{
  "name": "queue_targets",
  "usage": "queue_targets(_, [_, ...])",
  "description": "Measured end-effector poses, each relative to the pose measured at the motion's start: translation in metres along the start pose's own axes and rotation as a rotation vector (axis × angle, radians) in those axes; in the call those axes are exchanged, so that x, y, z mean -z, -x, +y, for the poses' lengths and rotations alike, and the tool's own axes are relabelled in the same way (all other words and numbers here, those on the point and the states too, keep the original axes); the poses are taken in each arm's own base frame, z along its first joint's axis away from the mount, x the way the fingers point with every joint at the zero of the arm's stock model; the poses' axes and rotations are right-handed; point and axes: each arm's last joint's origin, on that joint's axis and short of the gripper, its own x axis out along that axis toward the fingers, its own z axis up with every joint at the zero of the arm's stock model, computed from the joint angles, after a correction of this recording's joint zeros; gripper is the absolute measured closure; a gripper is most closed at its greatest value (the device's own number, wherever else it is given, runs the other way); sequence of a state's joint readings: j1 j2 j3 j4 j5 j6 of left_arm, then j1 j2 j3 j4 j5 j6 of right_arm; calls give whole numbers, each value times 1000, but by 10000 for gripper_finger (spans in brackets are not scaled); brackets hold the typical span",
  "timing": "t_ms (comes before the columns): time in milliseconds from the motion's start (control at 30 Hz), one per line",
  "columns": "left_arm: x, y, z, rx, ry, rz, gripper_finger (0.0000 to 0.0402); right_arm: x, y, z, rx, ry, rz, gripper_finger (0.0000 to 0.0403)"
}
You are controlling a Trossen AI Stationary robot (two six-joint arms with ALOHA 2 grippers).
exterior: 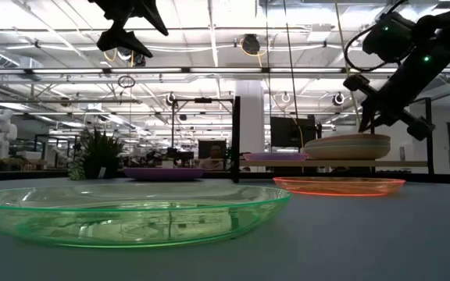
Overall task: Place and stack plates onto a shelf
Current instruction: Stack the light brown plate on the light blue plate on the shelf, then stack the transparent orange plate on the transparent blue plate on the shelf
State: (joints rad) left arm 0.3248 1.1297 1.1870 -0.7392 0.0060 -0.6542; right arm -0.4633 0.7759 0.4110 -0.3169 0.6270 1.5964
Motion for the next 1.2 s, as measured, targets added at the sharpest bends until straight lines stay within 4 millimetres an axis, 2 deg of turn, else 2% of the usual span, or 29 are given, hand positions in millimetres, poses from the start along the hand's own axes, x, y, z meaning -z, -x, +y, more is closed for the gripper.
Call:
queue_targets(267, [3,0,3,-34,-26,33,112,-6,14,20,-203,79,44,403])
queue_targets(767, [7,0,4,-28,-96,81,112,0,72,90,-476,366,222,403])
queue_targets(1033, [23,-1,-15,39,-185,137,112,20,94,122,-576,505,340,403])
queue_targets(1200, [38,1,-31,98,-240,185,112,44,99,128,-626,610,521,403])
